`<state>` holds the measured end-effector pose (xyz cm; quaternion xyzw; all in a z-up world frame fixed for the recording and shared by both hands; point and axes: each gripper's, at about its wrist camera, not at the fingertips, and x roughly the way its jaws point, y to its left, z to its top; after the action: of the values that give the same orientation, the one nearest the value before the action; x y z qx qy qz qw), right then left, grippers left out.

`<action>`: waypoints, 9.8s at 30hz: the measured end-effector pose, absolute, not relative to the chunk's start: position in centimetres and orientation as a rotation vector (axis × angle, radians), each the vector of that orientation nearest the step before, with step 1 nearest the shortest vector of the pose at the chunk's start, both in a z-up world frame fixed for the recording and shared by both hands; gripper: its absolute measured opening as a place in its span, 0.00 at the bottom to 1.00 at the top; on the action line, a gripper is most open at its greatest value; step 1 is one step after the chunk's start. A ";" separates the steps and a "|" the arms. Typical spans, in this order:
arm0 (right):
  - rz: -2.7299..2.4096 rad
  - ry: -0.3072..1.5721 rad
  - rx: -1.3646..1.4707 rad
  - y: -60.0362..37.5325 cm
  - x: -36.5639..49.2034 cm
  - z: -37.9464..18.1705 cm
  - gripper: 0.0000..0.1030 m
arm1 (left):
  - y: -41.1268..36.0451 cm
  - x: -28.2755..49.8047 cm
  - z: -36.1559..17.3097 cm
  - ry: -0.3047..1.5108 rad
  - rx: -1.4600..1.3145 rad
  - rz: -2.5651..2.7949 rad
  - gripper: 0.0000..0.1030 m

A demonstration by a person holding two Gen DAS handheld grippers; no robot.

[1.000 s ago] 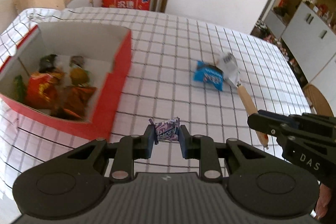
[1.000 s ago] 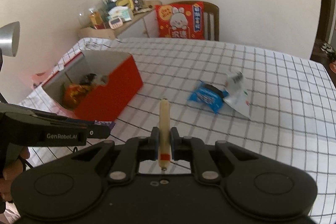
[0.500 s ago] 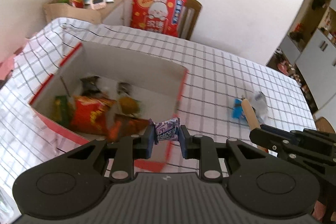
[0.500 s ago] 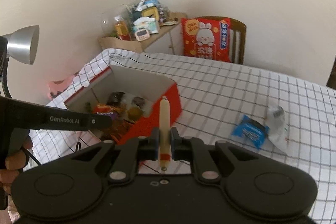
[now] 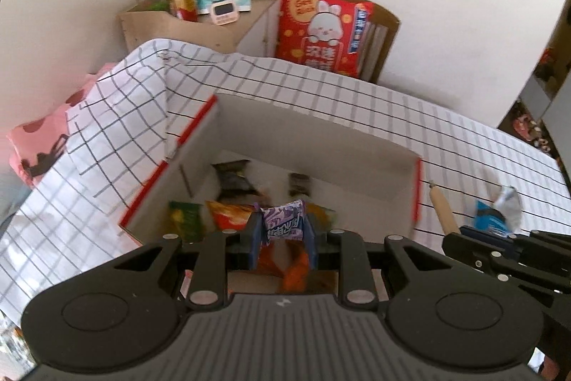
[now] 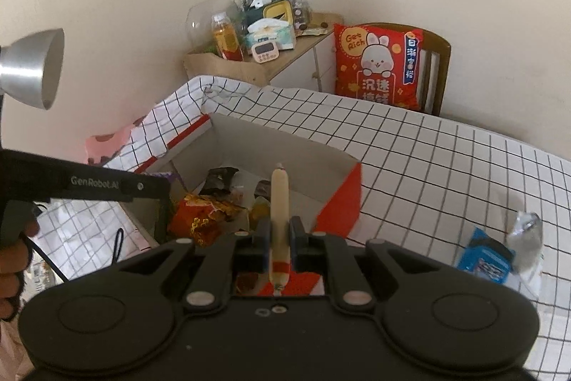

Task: Organize snacks
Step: 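Carry the purple candy and wooden stick over the red box, then open both tools to drop the candy and stick into the box, then move both tools back toward the blue packet and clear bag, then grasp the blue biscuit packet with the left tool while the right tool grasps the clear bag, then carry the blue packet and clear bag over the red box, then open both tools to drop the blue packet and clear bag into the box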

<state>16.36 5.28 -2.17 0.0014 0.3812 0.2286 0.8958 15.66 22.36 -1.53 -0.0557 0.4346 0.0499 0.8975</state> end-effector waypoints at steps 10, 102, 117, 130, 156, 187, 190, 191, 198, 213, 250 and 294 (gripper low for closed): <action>0.485 0.858 -0.061 9.8 20.0 -5.0 0.08 | 26.7 20.0 -4.1 0.959 -0.095 0.218 0.24; 0.343 0.705 0.141 -9.1 11.1 -0.3 0.99 | 7.3 10.0 -1.1 0.772 -0.122 -0.079 0.72; 0.231 0.713 0.126 -18.7 13.3 -2.7 1.00 | -2.1 13.7 -4.7 0.861 -0.145 -0.042 0.74; 0.154 0.852 0.179 -23.3 20.4 -6.6 0.94 | -5.7 21.1 -9.5 1.088 -0.256 0.044 0.74; 0.108 1.027 0.445 -24.5 28.9 -13.5 0.56 | -7.1 29.7 -15.9 1.242 -0.626 0.274 0.74; 0.159 1.028 0.353 -23.6 23.8 -13.3 0.22 | -7.3 25.5 -15.0 1.262 -0.381 0.093 0.36; 0.171 1.025 0.342 -23.3 22.5 -12.2 0.22 | -6.9 23.9 -13.9 1.245 -0.338 0.073 0.37; 0.177 1.021 0.343 -23.1 22.1 -11.8 0.22 | -6.7 23.3 -13.6 1.240 -0.333 0.066 0.37; 0.251 0.992 0.350 -22.0 19.2 -9.0 0.22 | -5.3 20.2 -10.7 1.194 -0.301 0.018 0.37; 0.362 0.898 0.327 -19.2 14.5 -2.9 0.22 | -0.2 13.6 -4.3 1.085 -0.284 -0.046 0.37; 0.420 0.837 0.193 2.3 16.7 -0.3 0.22 | 22.4 14.5 -0.3 0.974 -0.187 0.117 0.37; 0.391 1.020 -0.126 13.6 26.0 -11.1 0.27 | 28.0 27.6 -9.8 1.174 -0.192 0.177 0.45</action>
<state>25.97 13.56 -11.15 -0.0597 0.4848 0.1858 0.8526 27.63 28.01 -9.81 -0.0901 0.5524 0.0834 0.8245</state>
